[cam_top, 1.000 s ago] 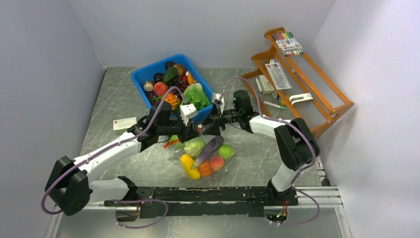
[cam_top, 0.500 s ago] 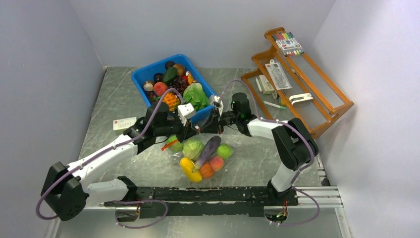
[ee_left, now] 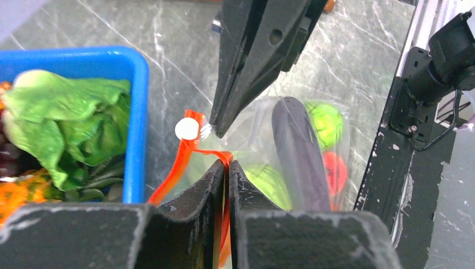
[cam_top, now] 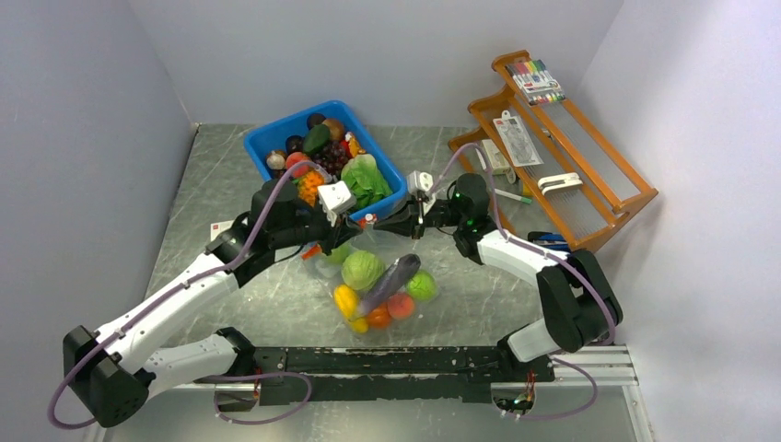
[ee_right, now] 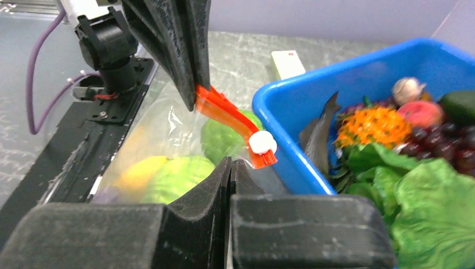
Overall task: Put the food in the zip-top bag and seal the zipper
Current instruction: Zip the zipper food storage bag at the center of the board.
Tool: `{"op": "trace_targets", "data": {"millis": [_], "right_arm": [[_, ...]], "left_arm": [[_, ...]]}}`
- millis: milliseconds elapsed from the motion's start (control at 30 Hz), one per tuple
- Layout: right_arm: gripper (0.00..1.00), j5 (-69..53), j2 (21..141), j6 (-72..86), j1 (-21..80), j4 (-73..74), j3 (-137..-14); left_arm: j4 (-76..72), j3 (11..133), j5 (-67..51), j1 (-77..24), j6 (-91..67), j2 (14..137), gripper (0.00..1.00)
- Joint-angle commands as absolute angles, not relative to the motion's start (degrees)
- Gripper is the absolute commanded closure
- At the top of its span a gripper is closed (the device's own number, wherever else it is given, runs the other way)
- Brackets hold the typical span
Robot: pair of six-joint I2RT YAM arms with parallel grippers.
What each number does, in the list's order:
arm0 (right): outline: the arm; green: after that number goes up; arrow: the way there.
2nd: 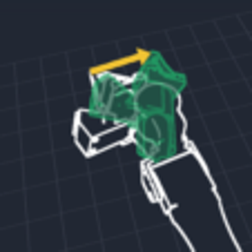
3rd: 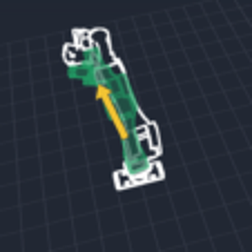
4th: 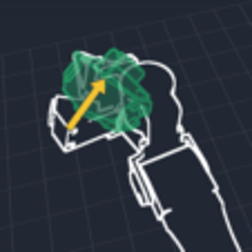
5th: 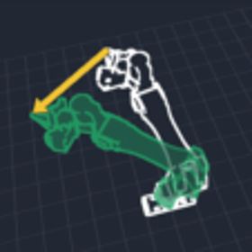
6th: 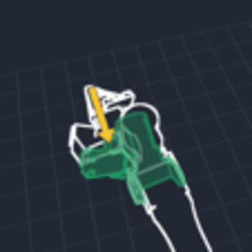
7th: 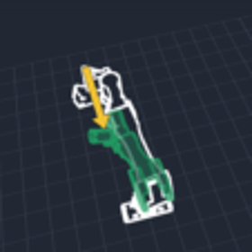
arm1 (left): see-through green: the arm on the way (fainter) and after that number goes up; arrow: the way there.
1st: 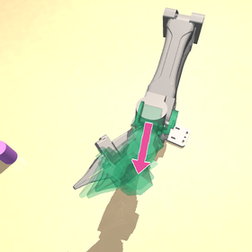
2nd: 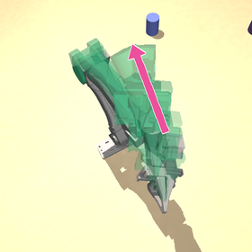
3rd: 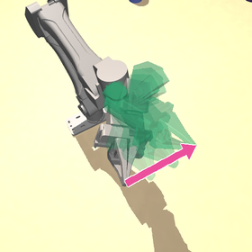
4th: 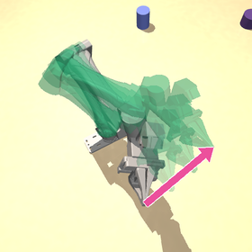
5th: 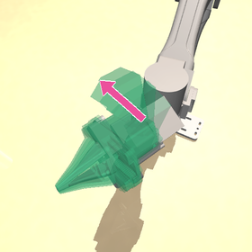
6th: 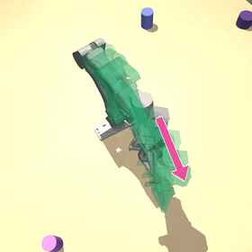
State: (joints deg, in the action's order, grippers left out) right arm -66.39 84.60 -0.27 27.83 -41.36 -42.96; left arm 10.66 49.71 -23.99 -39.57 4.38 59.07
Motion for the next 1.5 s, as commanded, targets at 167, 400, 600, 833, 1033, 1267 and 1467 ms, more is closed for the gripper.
{"op": "trace_targets", "data": {"millis": [167, 400, 600, 833, 1033, 1267, 1467], "right_arm": [[1.00, -64.97, 85.49, 9.61, 30.19, -73.01, -42.89], [1.00, -63.22, 85.58, 12.91, 30.16, -90.61, -38.22], [1.00, -63.24, 81.71, 8.14, 29.26, -92.05, -28.59], [1.00, -65.22, 78.76, 4.10, 28.56, -90.13, -22.05], [1.00, -64.38, 76.81, 3.33, 28.56, -86.62, -21.82], [1.00, -63.89, 77.07, 6.53, 28.50, -87.94, -23.01], [1.00, -62.77, 75.33, 3.78, 28.49, -81.90, -23.22]], "left_arm": [[20.55, 62.01, -18.32, -40.04, 13.40, 59.71, 0.93], [23.46, 67.71, -17.90, -40.06, 13.22, 59.27, 0.93], [23.86, 65.65, -13.73, -39.97, -0.82, 56.36, 0.46], [26.02, 56.58, -2.91, -39.97, -16.81, 49.39, 0.42], [24.33, 55.70, -14.28, -39.95, 0.76, 48.29, 0.40], [23.74, 60.99, -30.96, -39.93, 18.99, 55.73, 0.36], [23.32, 65.41, -39.61, -39.99, 22.64, 65.04, 0.38]]}}
